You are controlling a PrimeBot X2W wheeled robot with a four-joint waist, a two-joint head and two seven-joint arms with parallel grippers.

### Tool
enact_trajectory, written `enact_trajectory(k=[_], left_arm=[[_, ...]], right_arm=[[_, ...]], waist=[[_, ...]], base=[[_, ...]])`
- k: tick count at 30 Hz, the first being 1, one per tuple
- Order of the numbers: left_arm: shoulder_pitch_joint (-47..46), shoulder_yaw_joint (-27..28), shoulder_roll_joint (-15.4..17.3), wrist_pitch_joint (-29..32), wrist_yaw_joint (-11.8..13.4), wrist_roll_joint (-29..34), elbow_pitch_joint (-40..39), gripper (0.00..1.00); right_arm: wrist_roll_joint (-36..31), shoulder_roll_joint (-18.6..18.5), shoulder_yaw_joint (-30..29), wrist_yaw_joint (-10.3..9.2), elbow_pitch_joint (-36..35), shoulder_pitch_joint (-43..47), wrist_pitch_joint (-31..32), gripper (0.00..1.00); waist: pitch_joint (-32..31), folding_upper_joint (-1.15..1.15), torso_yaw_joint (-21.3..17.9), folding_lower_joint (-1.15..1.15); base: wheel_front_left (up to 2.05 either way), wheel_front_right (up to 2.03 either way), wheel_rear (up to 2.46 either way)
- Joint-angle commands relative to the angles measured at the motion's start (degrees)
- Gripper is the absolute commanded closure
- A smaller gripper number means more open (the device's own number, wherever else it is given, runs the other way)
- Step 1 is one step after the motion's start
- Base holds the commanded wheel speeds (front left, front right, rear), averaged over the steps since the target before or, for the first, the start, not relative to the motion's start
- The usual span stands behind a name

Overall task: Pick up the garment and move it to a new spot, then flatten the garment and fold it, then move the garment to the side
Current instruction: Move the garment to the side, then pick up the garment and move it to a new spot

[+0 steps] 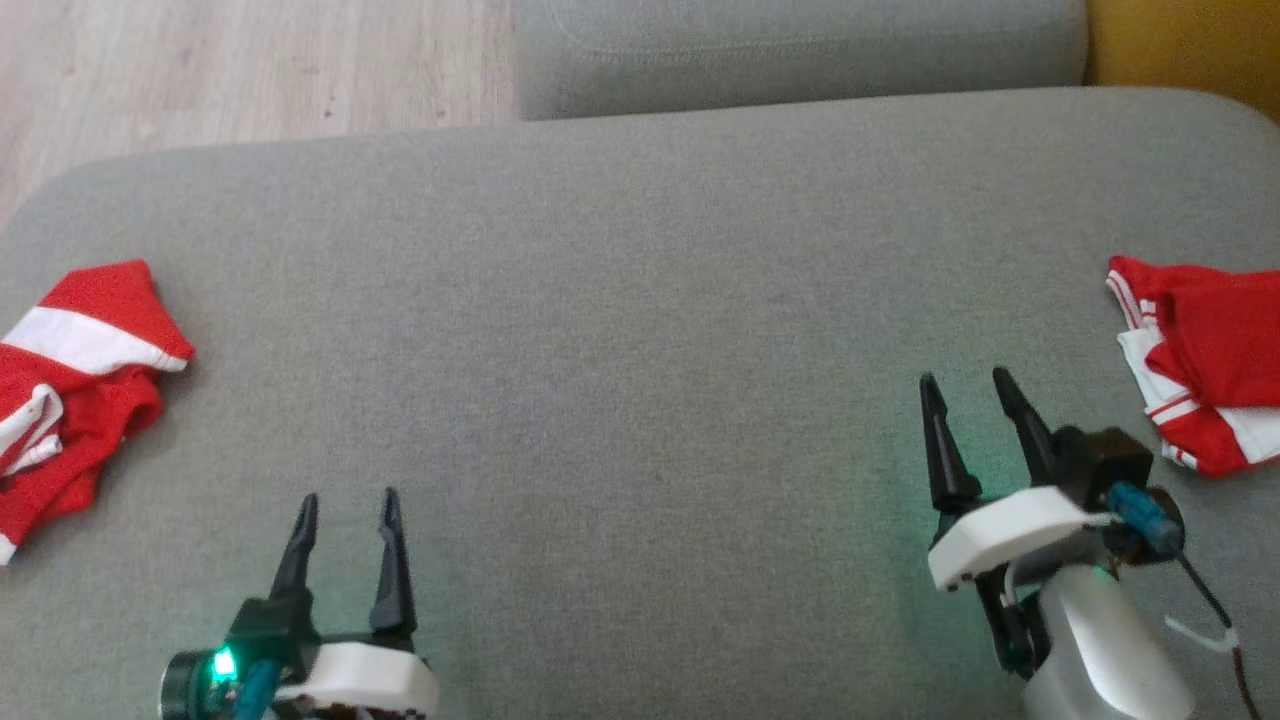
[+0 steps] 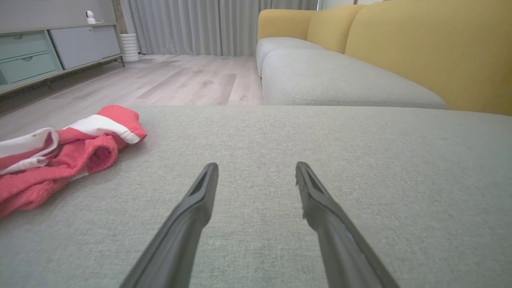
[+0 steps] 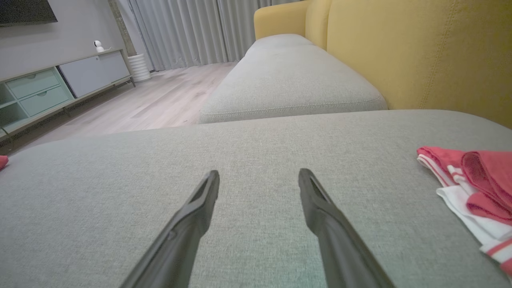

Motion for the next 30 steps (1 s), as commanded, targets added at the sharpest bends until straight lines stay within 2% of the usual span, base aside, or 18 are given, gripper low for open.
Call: enact_trajectory(k=[1,10,16,23,30], left_arm=[[-0.8,2.7,0.4,-0.3,0.7,-0.9,-1.9,0.00],[1.8,3.9,0.4,-0.3,1.2,-1.7,-3.2,0.00],[1.2,3.5,0.4,-0.3,1.3,-2.3,-3.5,0.00],[0.8,2.9,0.4,-0.3,2.0,-2.9,-3.4,0.00],[2.1,6.2,0.4,-0.3,3.1,-3.4,-3.0,0.00]], right_arm=[[0.5,0.1,1.4,0.37,-1.7,-0.4,-0.6,0.00],[1.2,0.1,2.5,0.37,-2.2,1.7,-0.6,0.00],[1.2,0.1,3.4,0.37,-2.2,1.5,-0.6,0.00],[1.4,0.1,6.3,0.37,-2.6,1.2,-0.6,0.00],[2.1,0.1,11.3,0.37,-2.5,0.6,-0.6,0.00]], waist=[[-1.0,0.00,-0.1,0.01],[-2.0,0.00,-0.2,0.01],[-1.0,0.00,1.7,0.01],[0.3,0.00,8.5,0.01],[1.3,0.00,16.8,0.01]], base=[[0.00,0.00,0.00],[0.00,0.00,0.00],[0.00,0.00,0.00],[0.00,0.00,0.00],[0.00,0.00,0.00]])
